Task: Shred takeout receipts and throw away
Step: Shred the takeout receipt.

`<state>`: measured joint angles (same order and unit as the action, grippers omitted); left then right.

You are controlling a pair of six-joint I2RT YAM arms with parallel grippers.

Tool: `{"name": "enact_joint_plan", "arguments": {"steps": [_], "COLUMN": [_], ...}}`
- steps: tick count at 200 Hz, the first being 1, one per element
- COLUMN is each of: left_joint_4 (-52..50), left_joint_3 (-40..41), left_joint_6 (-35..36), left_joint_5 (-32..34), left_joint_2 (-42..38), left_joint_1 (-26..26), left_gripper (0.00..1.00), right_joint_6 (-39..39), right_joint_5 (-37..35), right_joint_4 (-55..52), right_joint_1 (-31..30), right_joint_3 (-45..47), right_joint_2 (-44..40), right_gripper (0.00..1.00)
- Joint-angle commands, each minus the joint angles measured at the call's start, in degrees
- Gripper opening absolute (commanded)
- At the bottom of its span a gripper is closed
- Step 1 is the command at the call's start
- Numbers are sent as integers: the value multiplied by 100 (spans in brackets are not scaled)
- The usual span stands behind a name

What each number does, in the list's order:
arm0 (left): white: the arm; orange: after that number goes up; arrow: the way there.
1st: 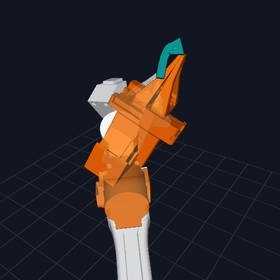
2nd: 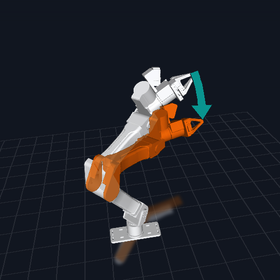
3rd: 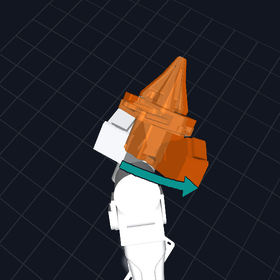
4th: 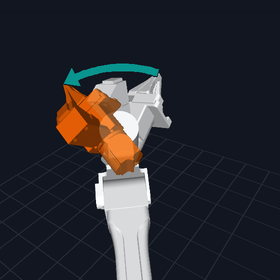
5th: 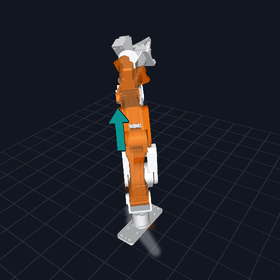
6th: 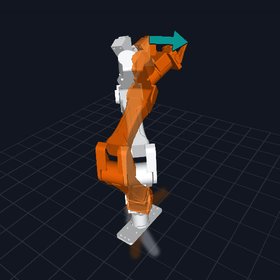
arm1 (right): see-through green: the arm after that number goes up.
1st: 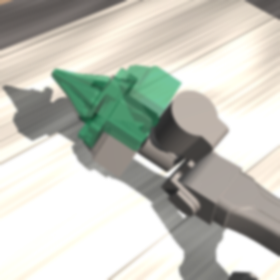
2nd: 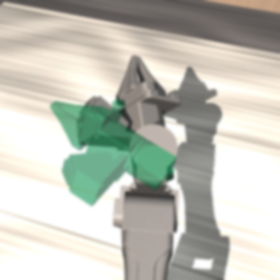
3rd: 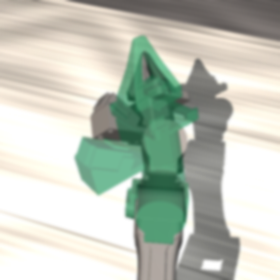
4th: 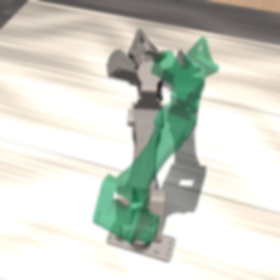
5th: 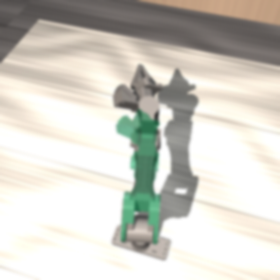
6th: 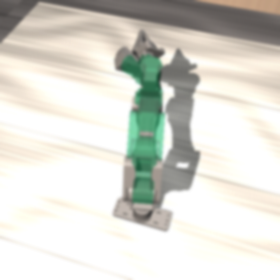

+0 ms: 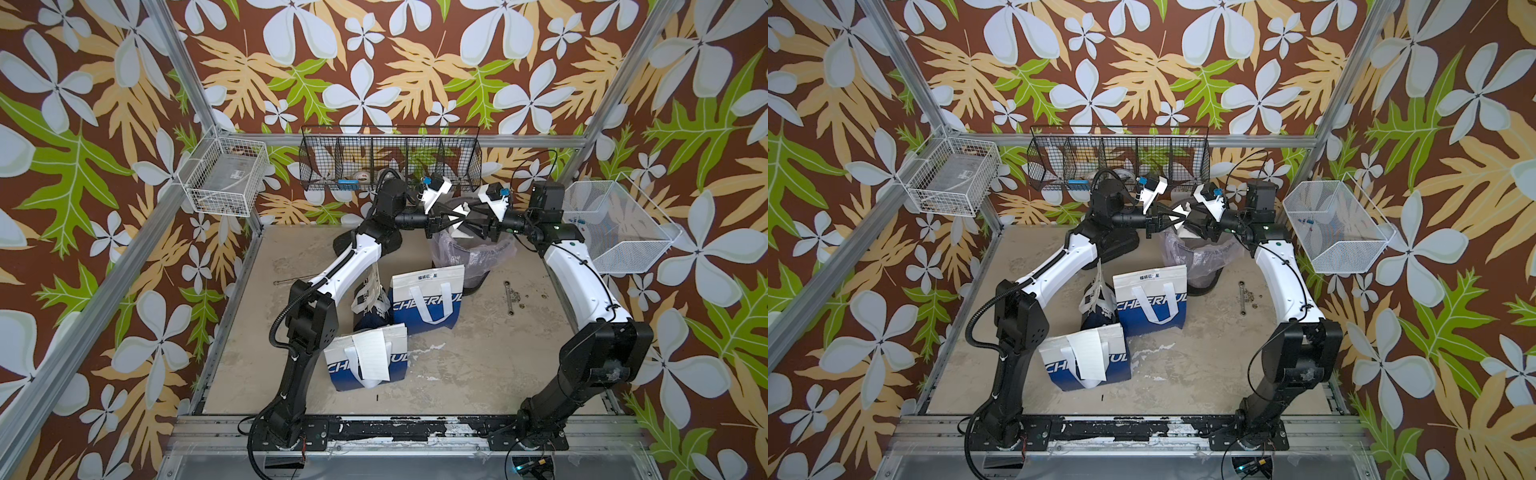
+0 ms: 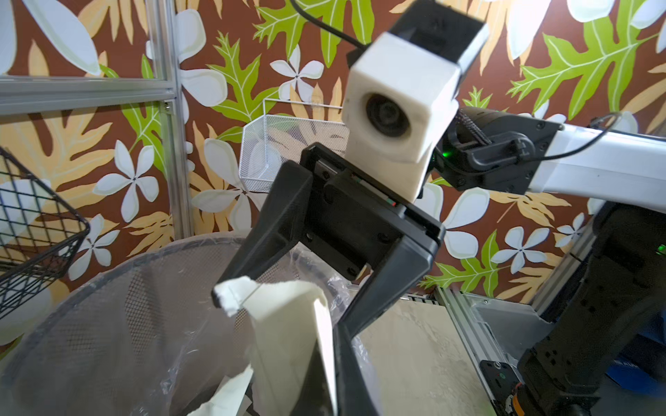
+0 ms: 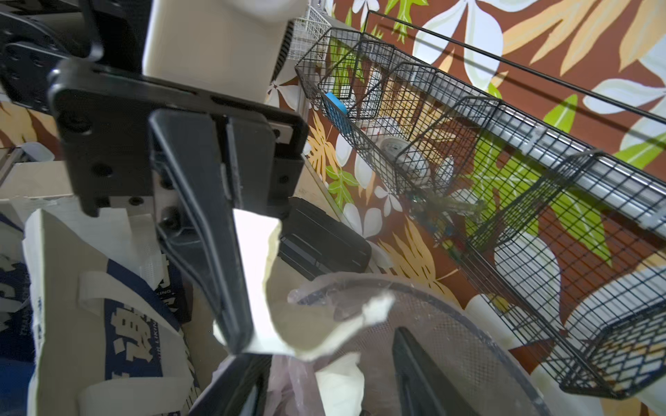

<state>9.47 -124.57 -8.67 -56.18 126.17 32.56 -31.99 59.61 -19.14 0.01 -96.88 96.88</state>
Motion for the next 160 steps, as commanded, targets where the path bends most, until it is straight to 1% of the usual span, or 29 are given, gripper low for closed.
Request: {"name": "enact_joint_plan", "arguments": {"steps": [1, 19, 40, 60, 80, 109, 132, 149, 160], "left_joint_4": [73, 44, 4, -189, -166, -159, -200, -196, -196], "left_joint_3": [-91, -171, -280, -375, -331, -367, -337, -326, -353], "left_joint_6": [52, 67, 66, 146, 105, 102, 91, 97, 76], "left_joint_5": [-157, -176, -253, -412, -590, -638, -700, -725, -706], "left_joint_2": [26, 82, 134, 164, 128, 117, 106, 90, 88], "left_joint_1": [1, -34, -74, -74, -74, -74, -76, -74, -74], "left_gripper": [0, 0, 0, 0, 0, 0, 0, 0, 0], "right_joint_6": [-255, -439, -758, -669, -680, -1041, -1079, -1447, -1712], "right_joint_5": [430, 460, 707, 668, 791, 1433, 1501, 1531, 1505], "right_joint_4": [-261, -393, -716, -582, -560, -967, -1056, -1620, -2043], "right_joint_1": [0, 53, 155, 252, 319, 316, 299, 234, 168], "right_joint_3": [-90, -90, -138, -122, -217, -312, -429, -798, -1023], "right_joint_2": [23, 11, 15, -28, 4, 77, 166, 375, 521], "right_gripper": [58, 61, 62, 64, 64, 63, 62, 60, 58]}}
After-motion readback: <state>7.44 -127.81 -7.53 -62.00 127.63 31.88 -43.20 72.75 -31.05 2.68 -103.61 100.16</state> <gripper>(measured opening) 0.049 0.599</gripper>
